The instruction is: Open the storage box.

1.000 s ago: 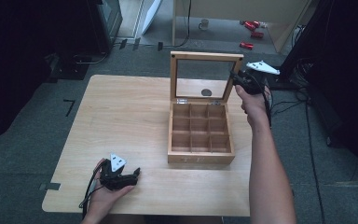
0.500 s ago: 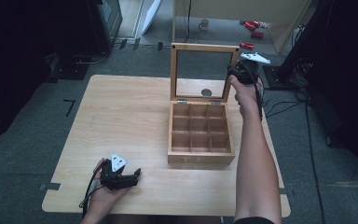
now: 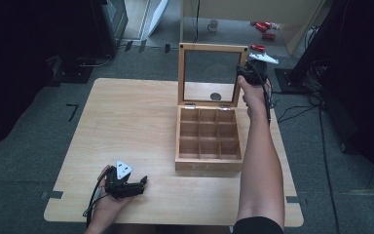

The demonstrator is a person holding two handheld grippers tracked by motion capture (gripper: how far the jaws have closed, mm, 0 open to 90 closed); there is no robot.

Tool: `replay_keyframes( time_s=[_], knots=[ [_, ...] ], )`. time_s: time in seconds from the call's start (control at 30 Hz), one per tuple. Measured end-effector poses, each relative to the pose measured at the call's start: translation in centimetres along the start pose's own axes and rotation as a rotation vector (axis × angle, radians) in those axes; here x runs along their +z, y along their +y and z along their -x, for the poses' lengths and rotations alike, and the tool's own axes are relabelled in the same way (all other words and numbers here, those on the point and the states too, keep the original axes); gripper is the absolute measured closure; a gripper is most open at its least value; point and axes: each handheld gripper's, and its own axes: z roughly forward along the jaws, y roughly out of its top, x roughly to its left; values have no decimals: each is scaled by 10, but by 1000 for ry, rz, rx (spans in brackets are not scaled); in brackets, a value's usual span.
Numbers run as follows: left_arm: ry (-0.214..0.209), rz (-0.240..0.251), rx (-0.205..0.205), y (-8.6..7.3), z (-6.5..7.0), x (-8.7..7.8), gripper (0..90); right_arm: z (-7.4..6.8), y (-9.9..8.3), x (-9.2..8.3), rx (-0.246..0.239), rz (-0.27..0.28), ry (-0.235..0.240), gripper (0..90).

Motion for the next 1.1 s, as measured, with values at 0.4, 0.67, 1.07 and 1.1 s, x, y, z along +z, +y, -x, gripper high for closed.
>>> replay_keyframes(
  time_s=[0.4, 0.67, 1.07, 1.1],
  knots=[
    [1, 1, 1, 0, 0, 0, 140, 1, 0, -9, 16, 0, 33, 470],
    [0, -2, 3, 0, 0, 0, 141, -2, -4, -32, 1, -2, 73, 247],
    [1, 0, 3, 0, 1, 0, 141, -15, -22, -78, -29, 21, 132, 130],
    [2, 0, 3, 0, 1, 0, 142, -16, -25, -82, -35, 19, 136, 130]
  ],
)
